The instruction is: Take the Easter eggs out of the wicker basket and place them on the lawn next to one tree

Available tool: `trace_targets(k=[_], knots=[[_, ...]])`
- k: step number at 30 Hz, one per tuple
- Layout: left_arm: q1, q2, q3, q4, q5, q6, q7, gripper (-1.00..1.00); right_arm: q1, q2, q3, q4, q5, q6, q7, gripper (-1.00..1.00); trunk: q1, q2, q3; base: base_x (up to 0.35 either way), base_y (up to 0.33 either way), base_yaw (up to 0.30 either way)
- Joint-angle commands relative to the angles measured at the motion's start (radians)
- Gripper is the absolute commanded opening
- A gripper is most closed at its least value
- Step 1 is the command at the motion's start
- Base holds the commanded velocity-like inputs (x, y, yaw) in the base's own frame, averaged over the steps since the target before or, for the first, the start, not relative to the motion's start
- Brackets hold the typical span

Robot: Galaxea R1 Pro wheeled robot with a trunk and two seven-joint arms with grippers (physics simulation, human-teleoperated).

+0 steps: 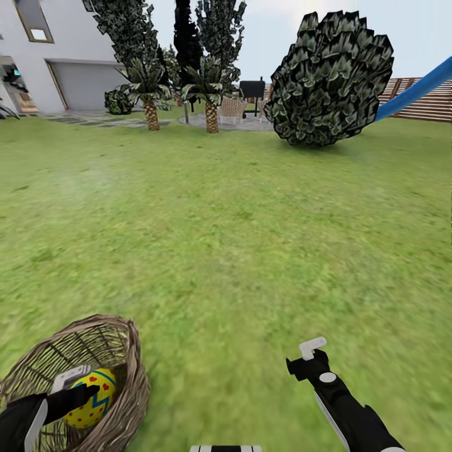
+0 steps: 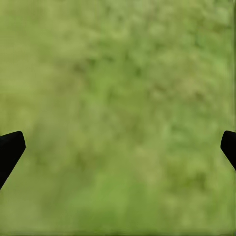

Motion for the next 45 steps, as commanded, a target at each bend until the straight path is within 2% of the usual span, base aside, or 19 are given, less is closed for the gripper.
trace_targets(k=[1,45], knots=[[-0.001,-0.001,0.004,-0.001,-0.004,0.006,-0.007,-1.0,0.0,0.0,0.005,-0.002,0.007,0.007,-0.005,1.0,-0.004,0.007,0.002,-0.011,0.003,0.0],[-0.001,-0.001,0.006,-0.004,-0.004,0.004,-0.007,-1.0,0.0,0.007,0.007,0.023,0.006,0.007,-0.004,1.0,-0.173,0.315,0.14,0.0,0.0,0.0]])
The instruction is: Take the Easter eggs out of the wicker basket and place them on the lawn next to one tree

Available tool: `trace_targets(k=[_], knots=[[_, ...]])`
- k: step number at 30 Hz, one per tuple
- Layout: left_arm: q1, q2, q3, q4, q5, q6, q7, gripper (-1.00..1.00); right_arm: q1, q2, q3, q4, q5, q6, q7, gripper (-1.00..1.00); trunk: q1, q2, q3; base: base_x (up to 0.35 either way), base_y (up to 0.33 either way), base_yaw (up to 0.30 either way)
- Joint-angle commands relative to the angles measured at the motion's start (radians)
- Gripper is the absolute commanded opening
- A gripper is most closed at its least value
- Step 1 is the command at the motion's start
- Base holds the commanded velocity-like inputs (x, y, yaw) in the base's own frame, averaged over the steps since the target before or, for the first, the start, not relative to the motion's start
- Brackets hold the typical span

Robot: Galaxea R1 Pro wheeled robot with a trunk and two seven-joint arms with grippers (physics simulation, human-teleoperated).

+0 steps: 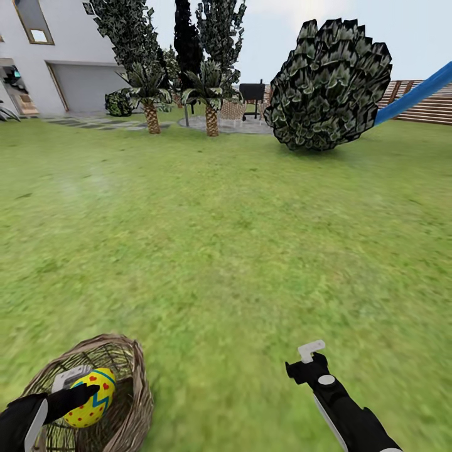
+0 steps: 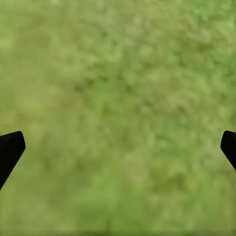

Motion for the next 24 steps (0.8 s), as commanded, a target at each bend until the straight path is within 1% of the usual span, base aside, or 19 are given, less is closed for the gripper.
trace_targets(k=[1,6,11,24], knots=[[-0.001,-0.001,0.004,-0.001,-0.004,0.006,-0.007,-1.0,0.0,-0.001,0.005,-0.002,0.007,0.008,-0.005,1.0,-0.004,0.007,0.002,0.0,0.0,0.0],[-0.001,-0.001,0.004,-0.001,-0.004,0.006,-0.007,-1.0,0.0,0.0,0.005,-0.002,0.007,0.008,-0.005,1.0,-0.023,0.042,0.018,0.0,0.0,0.0],[-0.001,-0.001,0.003,-0.001,-0.004,0.006,-0.007,-1.0,0.0,0.005,0.005,-0.002,0.007,0.008,-0.005,1.0,-0.042,0.077,0.034,0.0,0.0,0.0],[-0.001,-0.001,0.006,-0.001,-0.004,0.006,-0.007,-1.0,0.0,0.007,0.005,0.003,0.008,0.008,-0.005,1.0,-0.092,0.168,0.074,0.0,0.0,0.0]])
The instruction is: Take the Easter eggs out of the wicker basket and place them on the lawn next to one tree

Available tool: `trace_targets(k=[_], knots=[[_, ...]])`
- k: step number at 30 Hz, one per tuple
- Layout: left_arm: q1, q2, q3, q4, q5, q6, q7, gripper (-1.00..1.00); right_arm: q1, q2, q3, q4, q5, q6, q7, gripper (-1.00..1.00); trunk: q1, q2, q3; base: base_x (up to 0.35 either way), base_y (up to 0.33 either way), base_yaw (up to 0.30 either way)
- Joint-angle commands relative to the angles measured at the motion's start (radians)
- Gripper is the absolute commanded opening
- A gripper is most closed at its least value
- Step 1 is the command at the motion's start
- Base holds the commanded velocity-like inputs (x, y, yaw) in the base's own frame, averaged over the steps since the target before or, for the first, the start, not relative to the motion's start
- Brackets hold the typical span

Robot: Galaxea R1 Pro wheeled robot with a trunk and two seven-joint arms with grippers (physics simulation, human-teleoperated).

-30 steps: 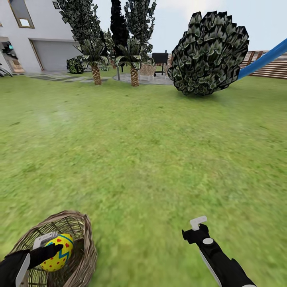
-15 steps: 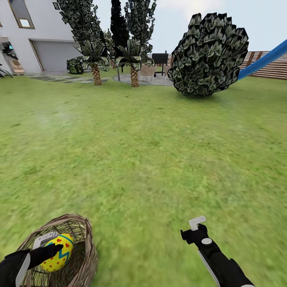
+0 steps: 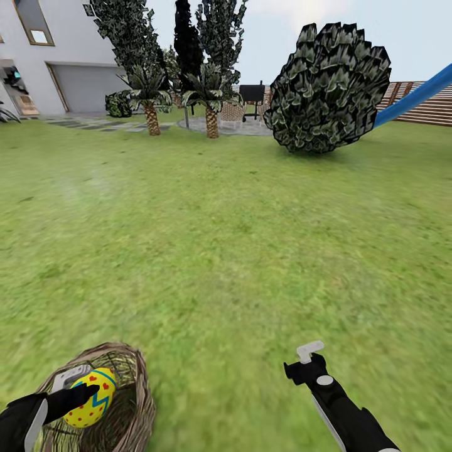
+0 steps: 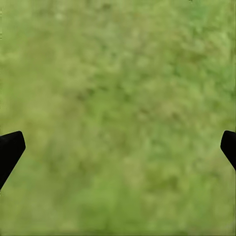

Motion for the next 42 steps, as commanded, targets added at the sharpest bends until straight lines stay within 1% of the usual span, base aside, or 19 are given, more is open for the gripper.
trace_targets(k=[1,3,6,42], knots=[[-0.001,-0.001,0.005,-0.001,-0.004,0.006,-0.007,-1.0,0.0,-0.001,0.008,-0.002,0.007,0.008,-0.005,1.0,-0.004,0.007,0.002,0.0,0.0,0.0],[-0.001,-0.001,0.005,-0.001,-0.004,0.006,-0.007,-1.0,0.0,-0.001,0.019,-0.002,0.006,0.008,-0.005,1.0,-0.012,0.021,0.009,0.0,0.0,0.0],[-0.001,-0.001,0.005,-0.001,-0.004,0.006,-0.007,-1.0,0.0,-0.001,0.024,-0.002,0.006,0.008,-0.005,1.0,-0.023,0.042,0.018,0.0,0.0,0.0],[-0.001,-0.001,0.003,-0.001,-0.004,0.006,-0.007,-1.0,0.0,-0.001,0.026,-0.001,0.006,0.008,-0.005,1.0,-0.161,0.294,0.131,0.0,0.0,0.0]])
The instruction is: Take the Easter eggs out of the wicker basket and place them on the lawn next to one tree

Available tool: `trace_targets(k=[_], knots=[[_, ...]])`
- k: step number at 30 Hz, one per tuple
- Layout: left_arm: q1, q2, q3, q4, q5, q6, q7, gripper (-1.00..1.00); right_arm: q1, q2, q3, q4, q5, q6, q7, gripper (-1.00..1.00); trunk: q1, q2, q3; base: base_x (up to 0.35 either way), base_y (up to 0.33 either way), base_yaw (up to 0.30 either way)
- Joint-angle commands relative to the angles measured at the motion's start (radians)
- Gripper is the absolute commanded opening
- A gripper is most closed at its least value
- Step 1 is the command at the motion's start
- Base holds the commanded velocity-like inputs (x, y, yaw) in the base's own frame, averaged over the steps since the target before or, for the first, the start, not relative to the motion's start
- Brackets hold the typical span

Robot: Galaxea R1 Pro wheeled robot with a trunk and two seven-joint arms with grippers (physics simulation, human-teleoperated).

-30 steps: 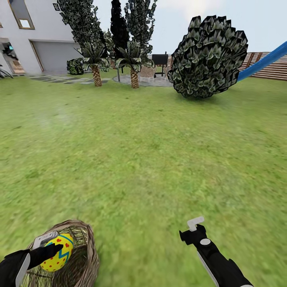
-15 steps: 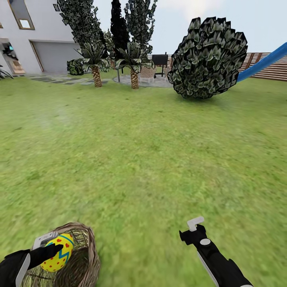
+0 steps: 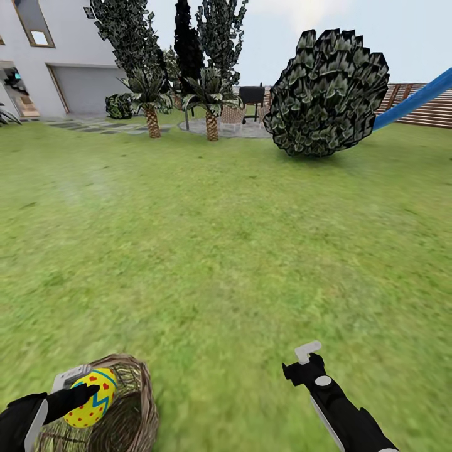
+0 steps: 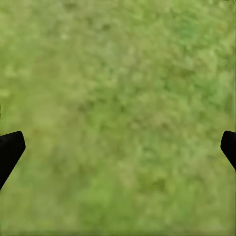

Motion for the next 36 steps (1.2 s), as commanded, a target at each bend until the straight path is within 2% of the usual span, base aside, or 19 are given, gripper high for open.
trace_targets(k=[1,10,11,14,16,28,31,36], knots=[[-0.001,-0.001,0.004,-0.001,-0.004,0.006,-0.007,-1.0,0.0,-0.001,0.005,-0.002,0.007,0.008,-0.005,1.0,-0.004,0.007,0.002,0.0,0.0,0.0],[-0.001,-0.001,0.004,-0.002,-0.003,0.006,-0.007,-1.0,0.0,-0.002,0.004,-0.002,0.006,0.011,-0.003,1.0,-0.039,0.07,0.031,0.0,0.0,-0.029],[-0.001,-0.001,0.004,-0.002,-0.003,0.006,-0.007,-1.0,0.0,-0.003,0.003,-0.002,0.005,0.015,0.021,1.0,-0.042,0.077,0.034,0.0,0.0,-0.253],[-0.001,-0.001,0.004,-0.002,-0.003,0.006,-0.007,-1.0,0.0,-0.009,-0.006,-0.003,0.003,0.02,0.157,1.0,-0.054,0.098,0.043,0.0,0.0,-0.286],[-0.001,-0.001,0.004,-0.002,-0.004,0.006,-0.007,-1.0,0.0,-0.01,-0.007,-0.004,0.005,0.02,0.177,1.0,-0.062,0.112,0.048,0.0,0.0,-0.298],[-0.001,-0.001,0.004,-0.001,-0.004,0.006,-0.01,-1.0,0.0,-0.014,-0.011,-0.003,0.009,0.021,0.181,1.0,-0.108,0.196,0.085,0.0,0.0,-0.3],[-0.001,-0.002,0.004,-0.001,-0.003,0.005,-0.015,-1.0,0.0,-0.02,-0.039,-0.007,0.008,0.018,0.153,1.0,-0.119,0.217,0.095,0.0,0.0,-0.3],[-0.001,-0.001,0.005,-0.002,-0.003,0.004,-0.016,-1.0,0.0,-0.017,-0.044,-0.005,0.011,0.018,0.151,1.0,-0.138,0.252,0.11,0.0,0.0,-0.3]])
